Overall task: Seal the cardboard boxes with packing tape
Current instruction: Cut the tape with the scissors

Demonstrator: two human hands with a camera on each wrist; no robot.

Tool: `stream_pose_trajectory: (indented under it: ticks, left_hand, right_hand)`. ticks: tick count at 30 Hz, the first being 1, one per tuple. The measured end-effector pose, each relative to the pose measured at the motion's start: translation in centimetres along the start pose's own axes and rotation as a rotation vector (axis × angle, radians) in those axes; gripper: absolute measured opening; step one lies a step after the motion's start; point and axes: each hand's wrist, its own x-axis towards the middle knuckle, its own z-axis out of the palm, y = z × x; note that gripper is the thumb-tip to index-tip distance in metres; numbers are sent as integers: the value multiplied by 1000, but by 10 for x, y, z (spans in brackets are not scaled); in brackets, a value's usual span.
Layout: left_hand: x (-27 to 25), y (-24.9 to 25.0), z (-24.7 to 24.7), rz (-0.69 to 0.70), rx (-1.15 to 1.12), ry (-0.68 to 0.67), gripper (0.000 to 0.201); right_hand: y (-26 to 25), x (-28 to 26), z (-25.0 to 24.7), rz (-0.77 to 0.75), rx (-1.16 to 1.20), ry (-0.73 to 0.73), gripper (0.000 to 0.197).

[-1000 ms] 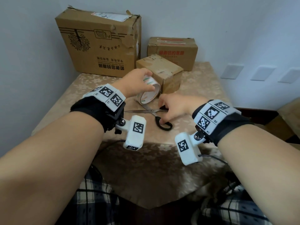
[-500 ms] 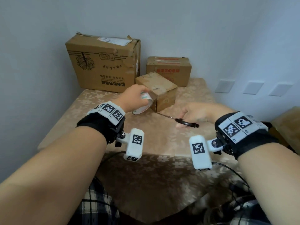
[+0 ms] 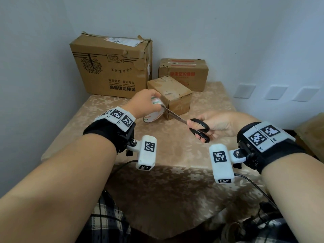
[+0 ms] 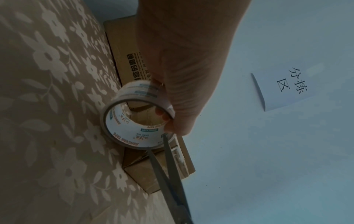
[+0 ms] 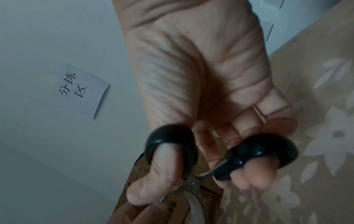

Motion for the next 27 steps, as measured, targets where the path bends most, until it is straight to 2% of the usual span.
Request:
stream_pose_trajectory:
  ticks: [3,7,15,19,23,27]
  left_hand:
    - [1,-3,0,-6,-5,4,45]
    - [1,-5,0,-18,-14,5,45]
    - [2,-6,0,-33,-37,44,43]
    - [2,-4,1,-70,8,77,43]
    - [3,-7,3,-85,10,104,43]
    - [4,-12,3,-93,-14,105,40]
  right_hand:
    - [-3,1,1,11,11,1,39]
    - [-4,-1,0,54,-62,-25,50]
    - [-6,3,1,45,-53,25,53]
    - [-1,6,1,86,-9,36,40]
    - [7,11,7,105,94,-25,29]
    - [6,15,12,79,157,-83,36]
